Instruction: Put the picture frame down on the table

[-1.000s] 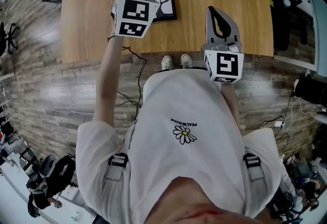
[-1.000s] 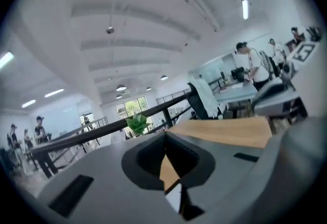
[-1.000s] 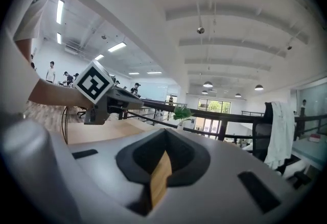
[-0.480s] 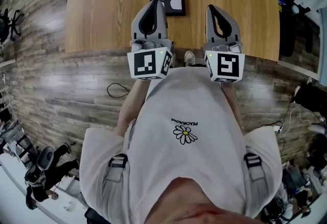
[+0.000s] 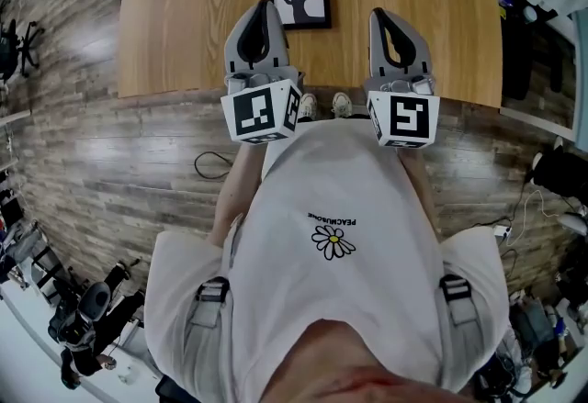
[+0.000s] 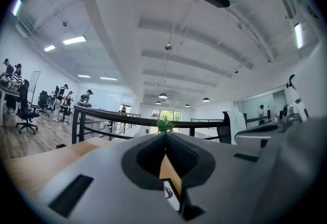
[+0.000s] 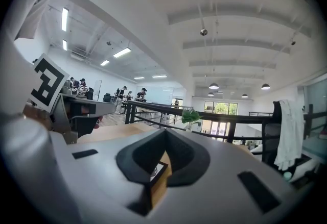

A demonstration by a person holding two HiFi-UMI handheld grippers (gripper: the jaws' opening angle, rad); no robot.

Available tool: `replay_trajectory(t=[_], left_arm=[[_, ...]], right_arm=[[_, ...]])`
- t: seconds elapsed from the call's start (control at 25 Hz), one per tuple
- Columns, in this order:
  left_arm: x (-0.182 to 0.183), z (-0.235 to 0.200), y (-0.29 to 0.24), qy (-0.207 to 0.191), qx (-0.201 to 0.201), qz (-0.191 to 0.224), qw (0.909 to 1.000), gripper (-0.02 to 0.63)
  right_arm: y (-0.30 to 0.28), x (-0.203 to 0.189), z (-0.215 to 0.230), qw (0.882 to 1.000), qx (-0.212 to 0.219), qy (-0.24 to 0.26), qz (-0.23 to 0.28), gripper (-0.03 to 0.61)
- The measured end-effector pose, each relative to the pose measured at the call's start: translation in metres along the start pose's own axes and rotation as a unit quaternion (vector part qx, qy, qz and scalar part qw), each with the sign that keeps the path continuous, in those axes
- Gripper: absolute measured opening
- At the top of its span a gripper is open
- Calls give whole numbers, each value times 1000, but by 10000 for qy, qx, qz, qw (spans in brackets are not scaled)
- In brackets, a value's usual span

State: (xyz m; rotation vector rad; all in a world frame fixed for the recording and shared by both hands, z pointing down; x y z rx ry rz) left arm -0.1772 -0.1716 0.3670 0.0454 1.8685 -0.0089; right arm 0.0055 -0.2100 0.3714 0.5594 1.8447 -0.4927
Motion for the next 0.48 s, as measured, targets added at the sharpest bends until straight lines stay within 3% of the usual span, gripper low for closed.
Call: replay_trajectory(t=[0.28, 0.48], left_arm=[[3, -2, -1, -290, 24, 170, 9994, 14], [2, -9, -3, -201, 97, 154, 9996, 14]], right_arm=[[-1, 0, 7, 10000, -80, -13, 1, 11], [-4, 0, 4, 10000, -46, 18, -5, 11]])
Point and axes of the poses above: the fingertips, and each gripper's own axes: y backward along the fingers, z to its right, x out of its top, the point moved 3 cm from there along y, backward along the fingers, and after that the axes turned 11 degrees about y, right-handed, at the moved point
